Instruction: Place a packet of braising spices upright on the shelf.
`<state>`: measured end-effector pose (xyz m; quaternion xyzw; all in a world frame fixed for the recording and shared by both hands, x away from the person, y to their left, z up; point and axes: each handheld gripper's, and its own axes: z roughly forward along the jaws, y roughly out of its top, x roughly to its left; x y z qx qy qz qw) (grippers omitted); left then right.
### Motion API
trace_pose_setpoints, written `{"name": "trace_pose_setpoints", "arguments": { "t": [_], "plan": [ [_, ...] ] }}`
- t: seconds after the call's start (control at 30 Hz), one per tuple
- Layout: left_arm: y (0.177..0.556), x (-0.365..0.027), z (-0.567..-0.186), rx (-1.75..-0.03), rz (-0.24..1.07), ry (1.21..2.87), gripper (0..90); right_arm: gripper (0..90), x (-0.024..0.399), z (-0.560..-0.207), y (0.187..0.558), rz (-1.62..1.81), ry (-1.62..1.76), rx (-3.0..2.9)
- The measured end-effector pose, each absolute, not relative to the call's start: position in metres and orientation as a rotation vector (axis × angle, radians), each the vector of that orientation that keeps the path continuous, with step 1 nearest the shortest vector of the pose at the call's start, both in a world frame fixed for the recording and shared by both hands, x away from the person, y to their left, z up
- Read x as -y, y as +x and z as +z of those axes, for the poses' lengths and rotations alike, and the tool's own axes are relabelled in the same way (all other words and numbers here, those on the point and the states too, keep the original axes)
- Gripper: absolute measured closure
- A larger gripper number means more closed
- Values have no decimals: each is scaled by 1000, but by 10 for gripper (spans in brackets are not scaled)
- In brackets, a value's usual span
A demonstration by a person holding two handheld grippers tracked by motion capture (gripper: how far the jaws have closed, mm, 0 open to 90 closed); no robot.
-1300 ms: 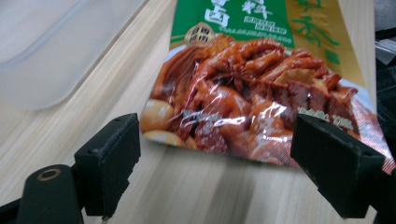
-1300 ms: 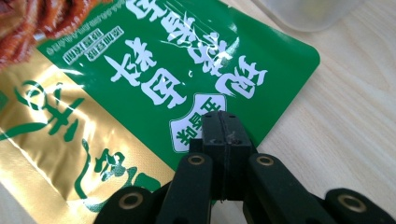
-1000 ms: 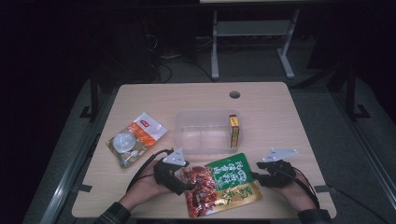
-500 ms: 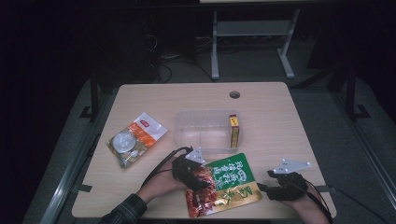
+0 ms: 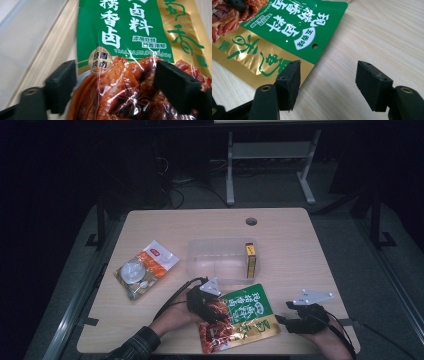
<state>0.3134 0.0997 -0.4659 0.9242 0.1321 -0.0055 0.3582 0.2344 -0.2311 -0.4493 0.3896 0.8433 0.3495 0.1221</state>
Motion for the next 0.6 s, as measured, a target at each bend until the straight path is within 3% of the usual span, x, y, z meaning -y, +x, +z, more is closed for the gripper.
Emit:
{"name": "trace_pose_setpoints", "arguments": {
  "t": [0.07, 0.2, 0.27, 0.4, 0.6],
  "plan": [
    [314, -100, -465, -340, -11, 2385, 234, 364, 231, -449, 234, 1021, 1137, -2460],
    [314, -101, -464, -343, -1, 2388, 382, 363, 231, -448, 235, 1026, 1130, -2453],
    [313, -100, -462, -349, 5, 2399, 405, 362, 231, -448, 235, 1028, 1124, -2451],
    [308, -95, -459, -311, 31, 2446, 588, 360, 231, -448, 235, 1030, 1127, -2449],
    [304, -91, -456, -321, 47, 2474, 722, 360, 231, -448, 235, 1034, 1127, -2447]
  ]
}}
